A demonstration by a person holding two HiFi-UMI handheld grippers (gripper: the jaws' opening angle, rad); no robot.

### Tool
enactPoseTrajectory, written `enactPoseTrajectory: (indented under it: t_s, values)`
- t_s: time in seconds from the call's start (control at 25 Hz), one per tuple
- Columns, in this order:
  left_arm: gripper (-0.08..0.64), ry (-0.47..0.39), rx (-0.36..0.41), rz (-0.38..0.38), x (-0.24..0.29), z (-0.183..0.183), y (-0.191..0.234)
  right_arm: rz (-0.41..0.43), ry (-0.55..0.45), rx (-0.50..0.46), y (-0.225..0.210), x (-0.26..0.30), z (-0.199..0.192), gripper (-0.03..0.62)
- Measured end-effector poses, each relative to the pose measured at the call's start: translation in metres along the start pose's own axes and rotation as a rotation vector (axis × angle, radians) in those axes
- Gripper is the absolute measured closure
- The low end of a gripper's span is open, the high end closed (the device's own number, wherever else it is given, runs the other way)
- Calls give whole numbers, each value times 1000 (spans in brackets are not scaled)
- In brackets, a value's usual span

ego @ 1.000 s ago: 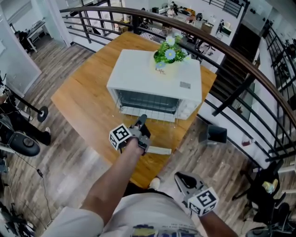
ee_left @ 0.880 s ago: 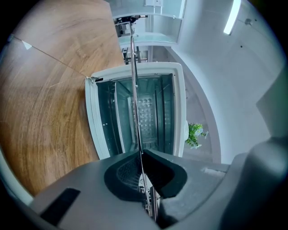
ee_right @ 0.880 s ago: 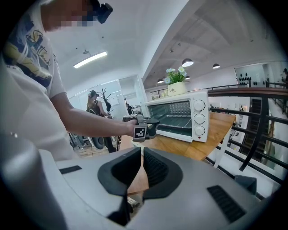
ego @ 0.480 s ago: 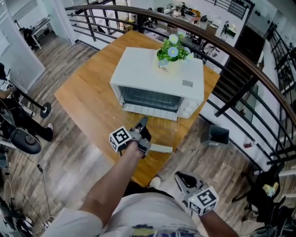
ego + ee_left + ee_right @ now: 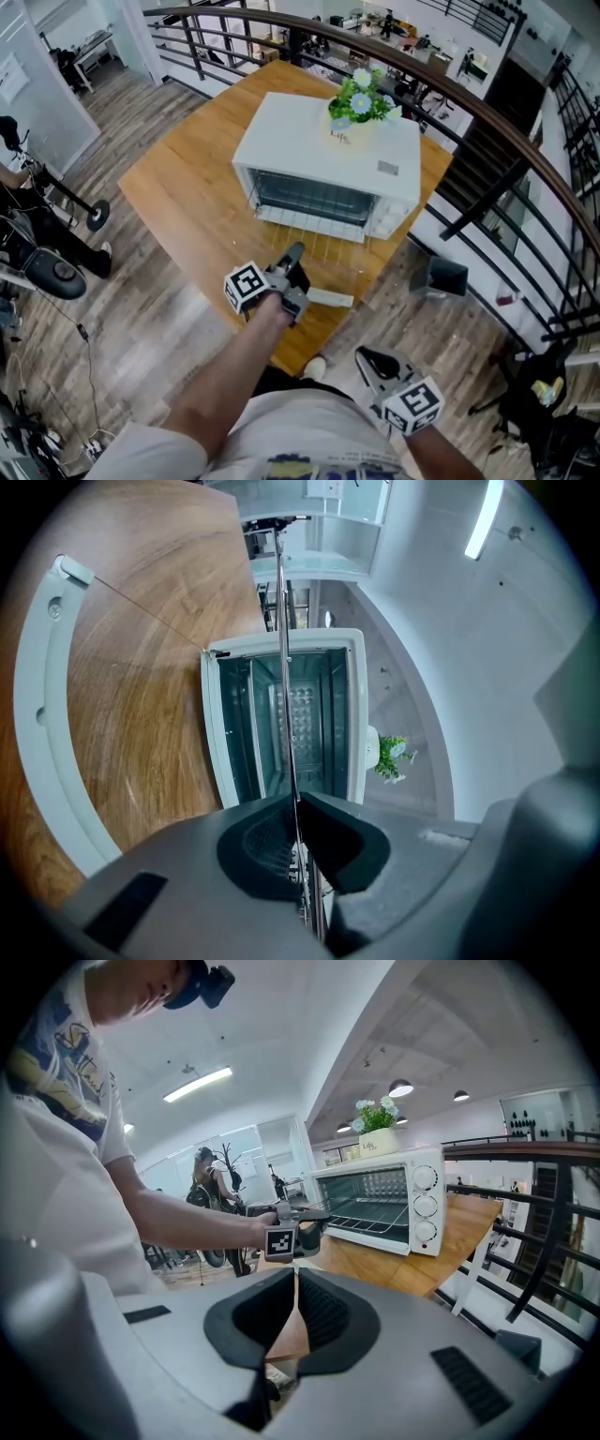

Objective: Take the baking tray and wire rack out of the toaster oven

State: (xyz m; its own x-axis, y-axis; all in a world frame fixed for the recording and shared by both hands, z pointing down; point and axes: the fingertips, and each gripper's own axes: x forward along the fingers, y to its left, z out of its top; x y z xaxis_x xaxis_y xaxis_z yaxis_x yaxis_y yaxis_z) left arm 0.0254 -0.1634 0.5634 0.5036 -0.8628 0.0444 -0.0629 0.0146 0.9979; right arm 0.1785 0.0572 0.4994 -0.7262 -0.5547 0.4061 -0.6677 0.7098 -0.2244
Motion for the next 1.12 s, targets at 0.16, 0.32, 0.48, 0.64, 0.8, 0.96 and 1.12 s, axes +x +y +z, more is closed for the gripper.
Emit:
enactPoseTrajectory:
  t_s: [0.16,0.32,0.48,0.64,0.8,0.96,1.12]
  values:
    - [558,4,-8,-7,-10,-5,-2,-3,12,10,0,-3,1,578]
    - [558,10,-12,-10,-18,-9,-3,-1,11,8,-1,-4,1,578]
    - [558,16,-12,-12,-24,-12,-4,0,10,11,-3,-5,-1,578]
    - [558,24,-11,-9,-30,-13,-3,-3,-1,3,-6,-4,1,578]
    - [558,29,-20,-7,-38,-14,1,-3,8,7,-7,-3,0,578]
    - [558,39,-22,-14,-42,-15,2,-3,14,12,-7,2,1,578]
    - [558,49,-25,-9,-51,-19,4,6,5,0,-5,5,2,578]
